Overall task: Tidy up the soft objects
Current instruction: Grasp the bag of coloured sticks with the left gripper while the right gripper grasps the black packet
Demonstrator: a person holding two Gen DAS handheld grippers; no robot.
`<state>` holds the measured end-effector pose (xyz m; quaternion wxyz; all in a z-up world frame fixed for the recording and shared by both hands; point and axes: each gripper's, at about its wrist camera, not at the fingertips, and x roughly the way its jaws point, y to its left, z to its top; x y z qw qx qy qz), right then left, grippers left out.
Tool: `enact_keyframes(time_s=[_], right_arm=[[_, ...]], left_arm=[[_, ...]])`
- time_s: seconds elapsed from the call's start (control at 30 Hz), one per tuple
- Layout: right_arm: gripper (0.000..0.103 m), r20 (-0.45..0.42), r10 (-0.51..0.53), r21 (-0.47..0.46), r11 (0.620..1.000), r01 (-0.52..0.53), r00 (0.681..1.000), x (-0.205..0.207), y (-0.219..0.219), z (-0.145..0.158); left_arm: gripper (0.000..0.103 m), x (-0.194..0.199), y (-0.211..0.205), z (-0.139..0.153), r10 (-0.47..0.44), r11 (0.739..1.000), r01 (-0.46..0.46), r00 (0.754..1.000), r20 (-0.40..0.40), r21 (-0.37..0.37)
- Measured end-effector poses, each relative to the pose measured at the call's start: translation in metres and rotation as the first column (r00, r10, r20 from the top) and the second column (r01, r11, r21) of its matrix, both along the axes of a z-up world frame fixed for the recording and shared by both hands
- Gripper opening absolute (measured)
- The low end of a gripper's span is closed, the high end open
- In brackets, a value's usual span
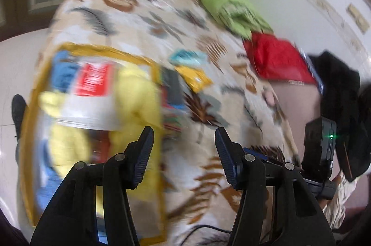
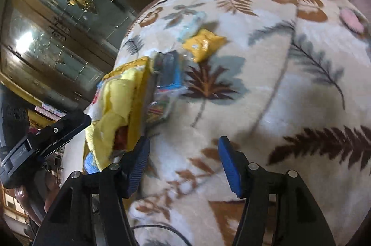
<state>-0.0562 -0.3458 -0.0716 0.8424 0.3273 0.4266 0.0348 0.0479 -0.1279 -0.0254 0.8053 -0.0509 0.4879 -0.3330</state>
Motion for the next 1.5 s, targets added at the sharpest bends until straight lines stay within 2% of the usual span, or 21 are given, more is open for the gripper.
enact_keyframes(time_s=[0.1, 0.17, 0.27, 0.4, 0.43, 0.5, 0.53, 0.6, 0.63, 0.7, 0.77, 0.83, 0.9, 0.97, 1.1, 1.13, 1.2, 1.27, 1.37, 1.4, 1.5], right_arm=[[0.061, 0.01, -0.024, 0.015, 1.0, 0.024, 1.0, -0.012, -0.012, -0.005], [0.061, 0.008, -0.04, 0.026, 0.999, 0.04, 0.999, -0.014, -0.018, -0.008], [0.061, 0.009, -0.057, 0.049, 0.997, 0.057, 0.998, -0.016, -0.027, -0.01], [0.061, 0.02, -0.062, 0.044, 0.997, 0.061, 0.998, -0.015, -0.032, -0.01], [0.061, 0.018, -0.065, 0.047, 0.997, 0.064, 0.998, -0.015, -0.033, -0.011], [0.061, 0.014, -0.063, 0.066, 0.996, 0.062, 0.998, -0.012, -0.034, -0.014], [0.061, 0.012, -0.061, 0.07, 0.996, 0.06, 0.998, -0.011, -0.034, -0.014], [0.061, 0.025, -0.047, 0.068, 0.997, 0.045, 0.999, -0.009, -0.032, -0.012], [0.061, 0.027, -0.04, 0.063, 0.997, 0.038, 0.999, -0.007, -0.03, -0.013], [0.061, 0.021, -0.03, 0.075, 0.997, 0.028, 0.999, 0.0, -0.028, -0.016], [0.061, 0.017, -0.027, 0.094, 0.995, 0.025, 1.0, 0.005, -0.027, -0.018], [0.061, 0.025, -0.008, 0.101, 0.995, 0.005, 1.0, 0.012, -0.024, -0.018], [0.061, 0.028, 0.003, 0.103, 0.995, -0.006, 1.0, 0.02, -0.021, -0.018], [0.061, 0.027, 0.018, 0.114, 0.993, -0.021, 0.999, 0.029, -0.021, -0.019], [0.061, 0.016, 0.034, 0.097, 0.995, -0.035, 0.999, 0.047, -0.018, -0.018], [0.061, 0.016, 0.032, 0.095, 0.995, -0.033, 0.999, 0.05, -0.018, -0.017], [0.061, 0.011, 0.025, 0.093, 0.995, -0.026, 1.0, 0.051, -0.021, -0.014], [0.061, 0.015, 0.011, 0.082, 0.997, -0.012, 1.0, 0.048, -0.024, -0.011], [0.061, -0.002, -0.013, 0.075, 0.997, 0.013, 1.0, 0.042, -0.03, -0.011], [0.061, 0.0, -0.021, 0.075, 0.997, 0.021, 1.0, 0.039, -0.032, -0.011], [0.061, 0.009, -0.03, 0.057, 0.998, 0.029, 1.0, 0.032, -0.035, -0.007]], left_arm=[[0.055, -0.004, -0.034, -0.01, -0.04, 0.996, 0.042, 0.999, -0.024, 0.082], [0.055, -0.005, -0.063, -0.021, -0.084, 0.97, 0.076, 0.996, 0.027, 0.23], [0.055, -0.003, -0.086, -0.04, -0.156, 0.941, 0.139, 0.987, 0.031, 0.31], [0.054, 0.005, -0.099, -0.061, -0.146, 0.912, 0.11, 0.987, 0.063, 0.395], [0.05, 0.008, -0.104, -0.07, -0.14, 0.894, 0.095, 0.988, 0.07, 0.438], [0.021, 0.013, -0.106, -0.077, -0.143, 0.871, 0.084, 0.986, 0.087, 0.484], [0.016, 0.012, -0.103, -0.076, -0.148, 0.874, 0.082, 0.984, 0.101, 0.479], [0.005, 0.01, -0.095, -0.069, -0.151, 0.903, 0.099, 0.984, 0.093, 0.418], [0.005, 0.009, -0.088, -0.063, -0.146, 0.926, 0.104, 0.985, 0.09, 0.363], [0.004, 0.009, -0.078, -0.055, -0.128, 0.956, 0.105, 0.989, 0.068, 0.275], [0.004, 0.013, -0.062, -0.049, -0.082, 0.983, 0.079, 0.997, 0.014, 0.165], [0.002, 0.016, -0.048, -0.042, -0.039, 0.997, 0.04, 0.999, -0.022, 0.066], [0.002, 0.016, -0.035, -0.036, -0.023, 1.0, 0.022, 0.998, -0.057, -0.018], [0.002, 0.015, -0.027, -0.03, -0.011, 0.998, 0.007, 0.997, -0.072, -0.058], [0.002, 0.013, -0.02, -0.028, -0.02, 0.997, 0.014, 0.997, -0.077, -0.076], [0.002, 0.011, -0.022, -0.029, -0.063, 0.994, 0.054, 0.993, -0.097, -0.097], [0.002, 0.007, -0.027, -0.032, -0.098, 0.993, 0.088, 0.988, -0.119, -0.084], [0.005, 0.003, -0.041, -0.037, -0.115, 0.993, 0.115, 0.987, -0.114, -0.008], [0.036, 0.009, -0.058, -0.052, -0.125, 0.989, 0.135, 0.983, -0.131, 0.063], [0.037, 0.011, -0.062, -0.056, -0.122, 0.987, 0.133, 0.984, -0.126, 0.085], [0.038, 0.018, -0.082, -0.068, -0.101, 0.97, 0.121, 0.989, -0.105, 0.213]])
